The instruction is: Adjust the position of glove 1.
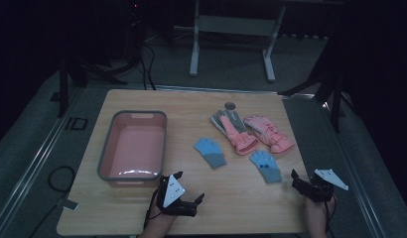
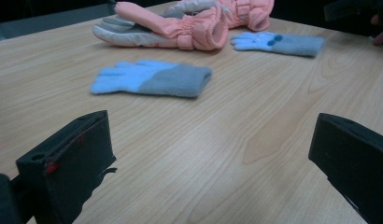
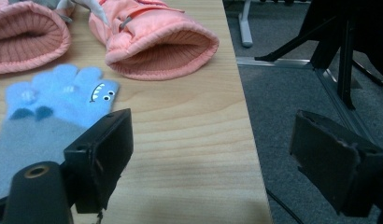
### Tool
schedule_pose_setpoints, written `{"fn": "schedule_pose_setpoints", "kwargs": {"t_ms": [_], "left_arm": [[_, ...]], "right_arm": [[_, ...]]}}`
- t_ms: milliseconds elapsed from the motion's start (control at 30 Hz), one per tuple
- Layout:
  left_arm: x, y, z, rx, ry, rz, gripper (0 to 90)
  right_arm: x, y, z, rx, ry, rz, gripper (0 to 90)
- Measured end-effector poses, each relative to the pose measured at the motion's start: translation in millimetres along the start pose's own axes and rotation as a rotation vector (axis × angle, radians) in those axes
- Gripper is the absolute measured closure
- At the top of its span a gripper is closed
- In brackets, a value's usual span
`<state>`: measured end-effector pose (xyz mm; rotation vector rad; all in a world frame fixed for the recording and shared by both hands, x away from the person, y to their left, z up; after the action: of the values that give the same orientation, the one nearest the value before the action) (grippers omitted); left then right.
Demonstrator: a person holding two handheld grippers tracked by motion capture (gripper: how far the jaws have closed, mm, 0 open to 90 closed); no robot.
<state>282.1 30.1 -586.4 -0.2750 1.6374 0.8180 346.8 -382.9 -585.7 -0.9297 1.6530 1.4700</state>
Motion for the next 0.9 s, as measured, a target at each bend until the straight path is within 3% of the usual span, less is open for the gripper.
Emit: {"fn": "schedule_pose_setpoints", "kwargs": {"t_ms": [233, 267, 333, 500, 633, 700, 733, 800, 900], "left_arm": [[-0.3, 0.1, 0.8, -0.003, 0.005, -0.006, 0.0], [-0.4, 0.4, 1.0, -0.006, 0.005, -0.009, 0.0], [-0.3, 0.2, 0.7, -0.006, 0.005, -0.008, 0.0], [-0.4, 0.8, 1.6, -0.004, 0.012, -0.013, 0.0], [-0.4, 0.8, 1.5, 0.001, 0.014, -0.014, 0.0], [-0.4, 0.9, 1.1, 0.003, 0.010, -0.014, 0.0], [-0.5, 1.0, 1.1, 0.002, 0.009, -0.015, 0.0], [-0.5, 1.1, 1.3, 0.004, 0.010, -0.017, 0.0], [-0.6, 1.2, 1.3, 0.004, 0.010, -0.019, 0.0]], "right_arm": [[1.1, 0.1, 0.5, 0.000, 0.006, 0.011, 13.6], [2.8, 3.0, 4.0, -0.020, -0.001, 0.053, 13.6], [3.0, 4.3, 4.9, -0.024, -0.003, 0.057, 13.6], [1.5, 5.5, 13.9, -0.090, 0.005, 0.118, 12.8], [-6.2, 5.0, 14.2, -0.096, 0.022, 0.113, 11.6], [-16.5, 7.8, 13.4, -0.080, 0.033, 0.101, 15.4], [-21.1, 9.8, 14.9, -0.121, 0.009, 0.118, 15.5], [-29.8, 13.4, 17.2, -0.158, -0.013, 0.110, 16.4], [-47.8, 21.5, 23.0, -0.161, 0.020, 0.062, 16.7]]}}
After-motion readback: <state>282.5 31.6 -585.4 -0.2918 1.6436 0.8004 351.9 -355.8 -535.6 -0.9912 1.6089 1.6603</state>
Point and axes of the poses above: each handheld gripper's, and its own axes: y roughly backward along the jaws, x roughly out of its underside, z roughly to its left, the point moved 7 cm from there along -y, roughly forward along the jaws, and after that the axes turned 8 degrees about x, right-handed, at the moved point
